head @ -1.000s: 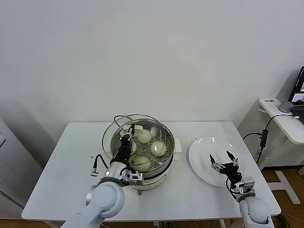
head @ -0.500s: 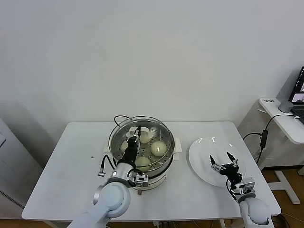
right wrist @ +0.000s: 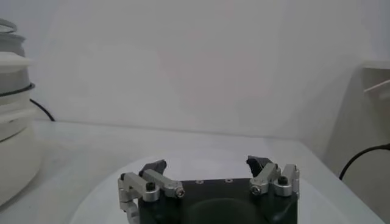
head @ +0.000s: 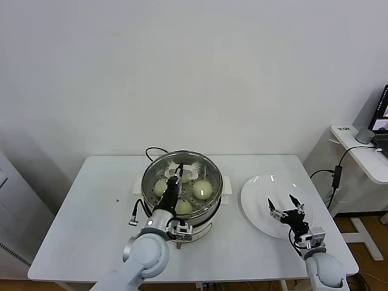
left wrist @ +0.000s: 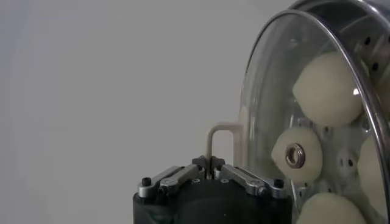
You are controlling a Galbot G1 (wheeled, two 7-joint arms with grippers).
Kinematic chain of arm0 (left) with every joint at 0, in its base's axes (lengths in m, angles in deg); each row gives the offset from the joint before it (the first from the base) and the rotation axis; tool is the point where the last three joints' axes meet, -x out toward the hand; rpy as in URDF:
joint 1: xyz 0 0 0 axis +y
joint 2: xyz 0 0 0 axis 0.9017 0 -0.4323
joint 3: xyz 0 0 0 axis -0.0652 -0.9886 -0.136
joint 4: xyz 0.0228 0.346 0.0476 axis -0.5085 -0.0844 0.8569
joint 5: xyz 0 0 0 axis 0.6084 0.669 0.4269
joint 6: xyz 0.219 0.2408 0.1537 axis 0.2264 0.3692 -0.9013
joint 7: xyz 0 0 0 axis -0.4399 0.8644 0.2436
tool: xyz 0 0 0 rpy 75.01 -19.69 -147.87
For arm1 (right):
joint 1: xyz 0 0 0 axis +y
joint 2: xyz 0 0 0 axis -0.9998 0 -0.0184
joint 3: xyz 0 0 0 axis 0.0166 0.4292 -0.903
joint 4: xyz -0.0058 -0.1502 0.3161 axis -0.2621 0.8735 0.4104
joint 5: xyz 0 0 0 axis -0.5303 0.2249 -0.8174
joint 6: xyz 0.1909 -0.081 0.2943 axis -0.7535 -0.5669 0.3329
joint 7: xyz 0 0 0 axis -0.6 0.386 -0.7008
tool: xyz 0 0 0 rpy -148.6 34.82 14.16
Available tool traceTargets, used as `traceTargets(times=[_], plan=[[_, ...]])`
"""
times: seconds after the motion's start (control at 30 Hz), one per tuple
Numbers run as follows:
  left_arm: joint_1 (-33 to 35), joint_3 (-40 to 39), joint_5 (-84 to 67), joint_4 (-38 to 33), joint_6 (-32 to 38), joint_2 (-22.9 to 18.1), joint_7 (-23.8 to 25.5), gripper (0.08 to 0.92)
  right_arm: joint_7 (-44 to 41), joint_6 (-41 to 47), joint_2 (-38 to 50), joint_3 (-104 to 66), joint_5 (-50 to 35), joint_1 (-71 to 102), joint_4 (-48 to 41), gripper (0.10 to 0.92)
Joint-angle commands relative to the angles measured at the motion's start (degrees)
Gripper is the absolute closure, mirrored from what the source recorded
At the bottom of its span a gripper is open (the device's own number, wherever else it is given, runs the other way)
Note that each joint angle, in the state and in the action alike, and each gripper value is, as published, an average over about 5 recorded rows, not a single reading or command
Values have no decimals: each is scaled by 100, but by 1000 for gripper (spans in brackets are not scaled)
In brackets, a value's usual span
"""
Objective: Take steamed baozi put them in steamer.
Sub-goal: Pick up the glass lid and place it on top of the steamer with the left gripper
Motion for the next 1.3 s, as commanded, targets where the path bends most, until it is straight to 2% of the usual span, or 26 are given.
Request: traceTargets(times=[0.03, 0.6, 0.7, 0.77, 0.83, 0.93, 1.1, 1.17, 1.3], plan=[[-1, -20, 30, 76, 36, -21, -11, 897, -5, -7, -1, -18, -1, 3, -6, 203], [104, 60, -264, 79, 13, -16, -41, 897, -14, -15, -9, -41, -1, 4, -12, 203], [223, 157, -616, -186, 3, 30, -21, 866, -16, -14, -10, -42, -5, 3, -10, 203], [387, 283, -1112, -526, 21, 137, 95, 815, -24, -12, -9, -42, -12, 2, -9, 203], [590, 437, -1889, -928, 143, 320, 301, 763, -45, -13, -1, -45, -25, -3, -11, 203], [813, 824, -3491, -1443, 694, 594, 657, 676, -95, -20, 14, -49, -64, -21, -24, 203], [657, 1522, -6419, -1755, 1414, 876, 1105, 529, -190, 38, 9, -20, -171, -53, -34, 203], [562, 1806, -7672, -1810, 1501, 889, 977, 468, -177, 90, -13, 11, -270, -54, -2, 203], [659, 2748, -10392, -1911, 1391, 544, 265, 356, -34, 131, -6, 114, -540, -26, 108, 203]])
